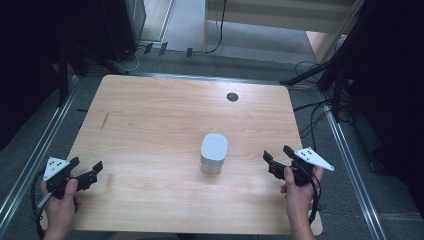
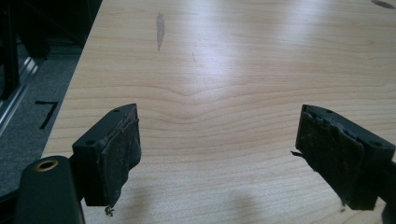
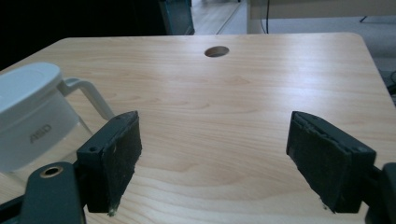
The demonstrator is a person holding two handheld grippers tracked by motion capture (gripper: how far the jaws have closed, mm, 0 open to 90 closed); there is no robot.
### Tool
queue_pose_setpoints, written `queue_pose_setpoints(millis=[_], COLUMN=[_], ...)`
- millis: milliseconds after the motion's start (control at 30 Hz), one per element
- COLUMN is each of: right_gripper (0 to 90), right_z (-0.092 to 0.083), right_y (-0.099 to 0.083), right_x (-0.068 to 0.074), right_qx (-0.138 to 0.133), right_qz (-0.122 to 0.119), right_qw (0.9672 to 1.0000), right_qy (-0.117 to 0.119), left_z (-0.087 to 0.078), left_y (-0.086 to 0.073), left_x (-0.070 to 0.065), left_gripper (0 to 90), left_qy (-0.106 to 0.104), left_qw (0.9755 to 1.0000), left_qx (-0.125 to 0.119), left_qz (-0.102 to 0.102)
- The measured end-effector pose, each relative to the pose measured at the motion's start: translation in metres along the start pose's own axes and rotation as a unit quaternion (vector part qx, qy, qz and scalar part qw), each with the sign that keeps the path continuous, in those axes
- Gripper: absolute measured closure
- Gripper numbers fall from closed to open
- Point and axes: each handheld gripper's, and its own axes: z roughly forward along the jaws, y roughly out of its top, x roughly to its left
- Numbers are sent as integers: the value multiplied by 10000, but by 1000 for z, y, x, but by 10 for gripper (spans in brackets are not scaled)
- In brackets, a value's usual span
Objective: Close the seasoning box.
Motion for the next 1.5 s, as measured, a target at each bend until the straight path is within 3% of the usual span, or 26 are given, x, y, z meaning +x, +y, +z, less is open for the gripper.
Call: queue_pose_setpoints(millis=[33,500,900,1333,1433,1500], right_gripper=[183,205,213,232,233,234], right_z=[-5,-31,-54,-76,-76,-74], right_y=[-5,-38,-64,-81,-82,-81], right_x=[-7,-40,-60,-76,-75,-71], right_qx=[-2,81,264,229,233,295], right_qz=[27,309,466,721,704,518], right_qw=[10000,9984,9962,9944,9946,9953], right_qy=[-80,-471,-687,-737,-730,-760], left_z=[0,0,0,0,0,0], left_y=[0,0,0,0,0,0], left_x=[0,0,0,0,0,0], left_gripper=[141,142,142,142,142,142], left_qy=[-5,1,-14,-15,-19,-25], left_qw=[10000,10000,10000,10000,10000,10000], left_qx=[2,10,2,9,16,19], left_qz=[-3,0,-23,15,14,14])
